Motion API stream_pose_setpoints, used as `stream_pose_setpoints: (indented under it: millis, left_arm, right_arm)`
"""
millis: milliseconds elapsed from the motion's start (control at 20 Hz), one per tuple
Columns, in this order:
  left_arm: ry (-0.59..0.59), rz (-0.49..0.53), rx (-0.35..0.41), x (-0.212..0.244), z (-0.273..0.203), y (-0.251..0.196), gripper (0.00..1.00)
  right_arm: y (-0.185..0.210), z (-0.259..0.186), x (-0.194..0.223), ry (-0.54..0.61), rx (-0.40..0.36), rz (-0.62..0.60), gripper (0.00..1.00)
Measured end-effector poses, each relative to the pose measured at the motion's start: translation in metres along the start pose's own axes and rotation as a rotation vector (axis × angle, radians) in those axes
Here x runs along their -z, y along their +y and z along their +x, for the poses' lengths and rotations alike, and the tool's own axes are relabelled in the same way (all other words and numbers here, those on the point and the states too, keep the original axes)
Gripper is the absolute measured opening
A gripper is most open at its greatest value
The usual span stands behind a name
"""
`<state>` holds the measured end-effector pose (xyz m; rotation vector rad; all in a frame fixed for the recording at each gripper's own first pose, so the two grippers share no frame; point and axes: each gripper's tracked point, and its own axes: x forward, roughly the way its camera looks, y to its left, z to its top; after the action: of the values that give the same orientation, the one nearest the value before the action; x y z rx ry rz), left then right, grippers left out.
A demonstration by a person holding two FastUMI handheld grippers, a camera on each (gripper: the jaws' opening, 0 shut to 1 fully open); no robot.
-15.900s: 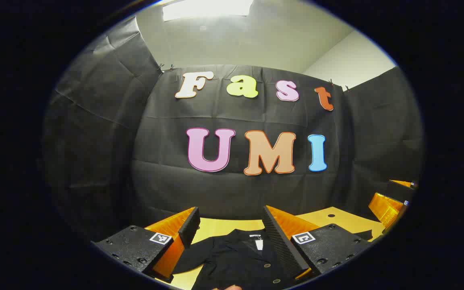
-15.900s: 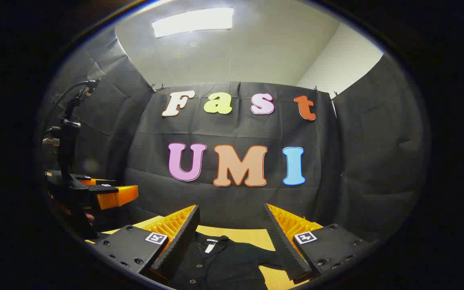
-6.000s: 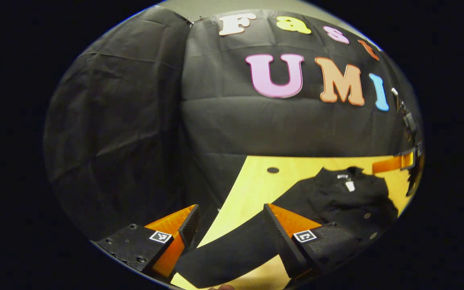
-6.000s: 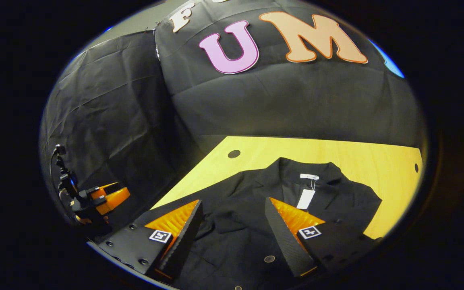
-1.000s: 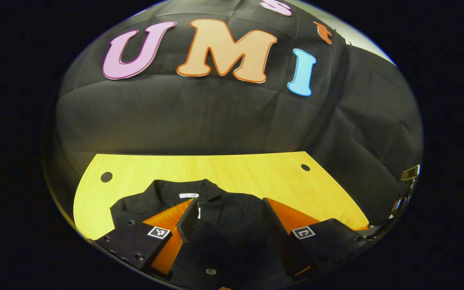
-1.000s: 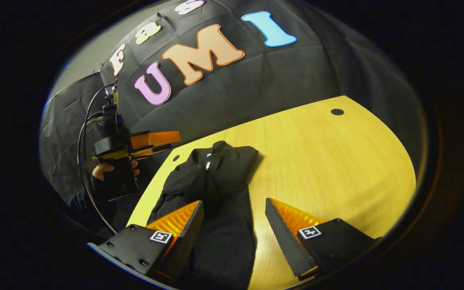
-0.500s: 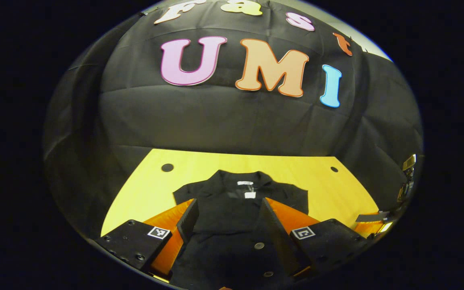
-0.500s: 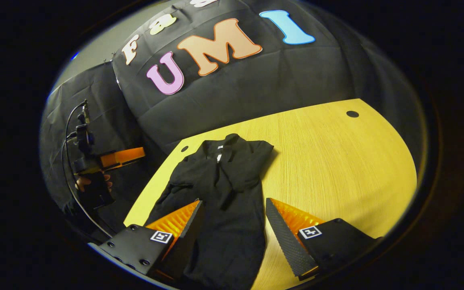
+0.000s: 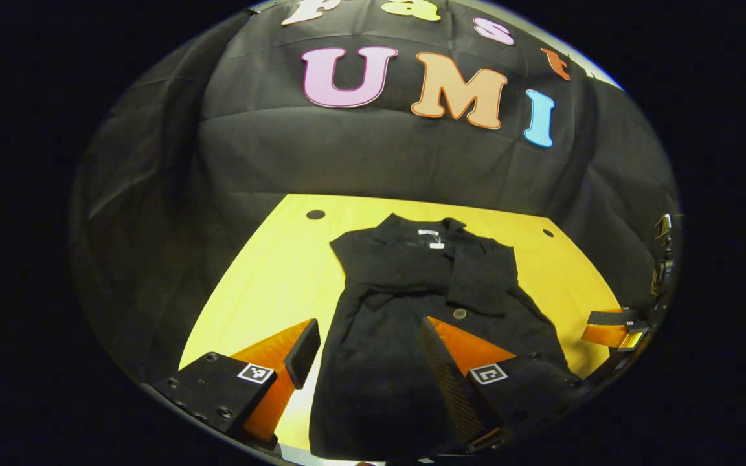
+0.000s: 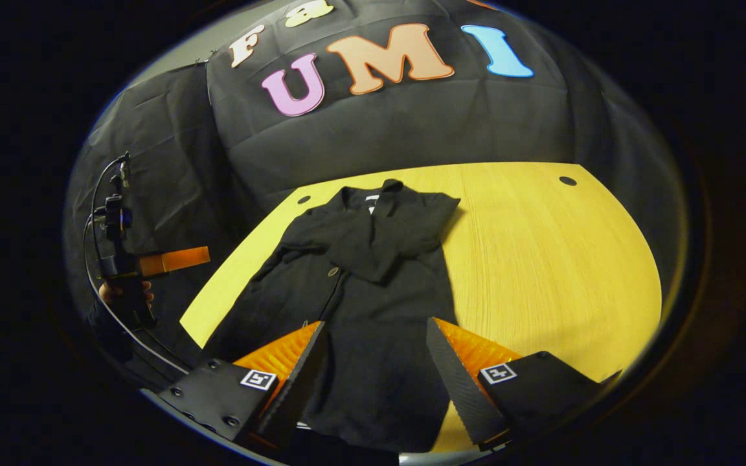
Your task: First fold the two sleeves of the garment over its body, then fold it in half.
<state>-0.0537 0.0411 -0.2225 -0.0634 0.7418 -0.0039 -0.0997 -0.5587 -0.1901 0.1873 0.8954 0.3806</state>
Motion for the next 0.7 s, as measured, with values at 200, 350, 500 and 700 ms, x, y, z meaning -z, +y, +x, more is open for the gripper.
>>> stream_pose_setpoints:
  millis: [200,350,500,700]
  left_arm:
    - [0.075,0.001,-0.018,0.056,-0.019,0.016,0.94]
    - [0.134,0.001,-0.040,0.096,-0.028,0.030,0.94]
    - [0.186,-0.016,-0.053,0.135,-0.034,0.040,0.94]
    - [0.236,-0.032,-0.061,0.170,-0.031,0.047,0.94]
  right_arm:
    - [-0.007,-0.006,0.033,0.040,0.077,-0.035,0.98]
    - [-0.012,-0.014,0.061,0.079,0.136,-0.053,0.98]
    - [-0.013,-0.011,0.084,0.106,0.171,-0.056,0.98]
    - [-0.020,-0.010,0.106,0.127,0.233,-0.049,0.98]
